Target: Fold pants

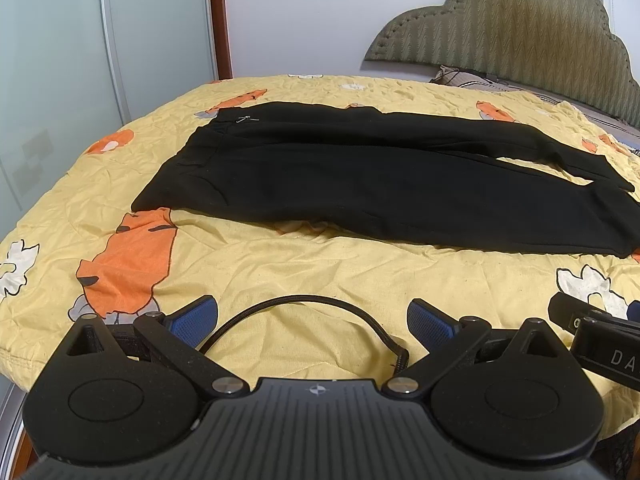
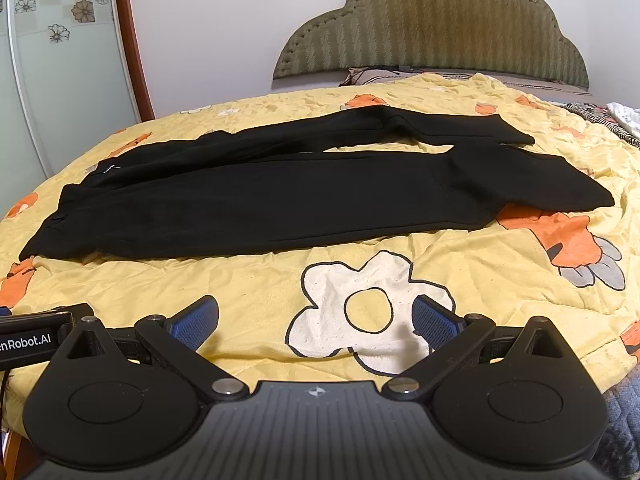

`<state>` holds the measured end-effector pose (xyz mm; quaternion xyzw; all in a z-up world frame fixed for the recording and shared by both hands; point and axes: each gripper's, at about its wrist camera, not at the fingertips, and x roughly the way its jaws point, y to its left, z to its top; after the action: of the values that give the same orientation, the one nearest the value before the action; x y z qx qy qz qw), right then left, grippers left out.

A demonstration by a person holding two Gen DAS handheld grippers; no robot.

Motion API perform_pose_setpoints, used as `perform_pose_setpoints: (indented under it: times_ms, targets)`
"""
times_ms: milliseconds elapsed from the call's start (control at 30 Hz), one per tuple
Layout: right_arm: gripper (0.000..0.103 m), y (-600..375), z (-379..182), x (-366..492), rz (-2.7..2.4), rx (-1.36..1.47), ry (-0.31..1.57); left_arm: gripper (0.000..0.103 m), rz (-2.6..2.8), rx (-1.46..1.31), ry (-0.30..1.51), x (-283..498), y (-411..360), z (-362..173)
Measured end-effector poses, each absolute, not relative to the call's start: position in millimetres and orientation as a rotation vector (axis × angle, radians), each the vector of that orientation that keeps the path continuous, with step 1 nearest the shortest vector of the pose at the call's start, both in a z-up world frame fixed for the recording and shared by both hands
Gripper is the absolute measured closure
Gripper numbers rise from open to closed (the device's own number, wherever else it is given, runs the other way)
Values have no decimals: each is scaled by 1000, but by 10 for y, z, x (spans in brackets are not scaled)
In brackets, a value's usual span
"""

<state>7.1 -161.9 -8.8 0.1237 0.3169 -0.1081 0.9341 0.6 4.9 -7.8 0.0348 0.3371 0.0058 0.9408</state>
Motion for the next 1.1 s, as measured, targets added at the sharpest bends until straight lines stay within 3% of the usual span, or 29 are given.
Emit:
perform_pose_setpoints:
  times_ms: [333, 567, 800, 1100]
  targets:
    - [0, -1612, 12, 179, -180, 201, 614, 0, 13, 74, 662, 91, 52, -41]
    - [0, -1466, 353, 606, 156, -95, 404, 0, -9, 60, 615, 290, 279, 199]
    - [0, -1386, 566, 1894, 433, -296, 365, 0, 109, 33, 595, 858, 681, 430]
    - [0, -1349, 334, 3873, 578, -274, 576, 0, 156, 8, 669, 1801, 1037, 544]
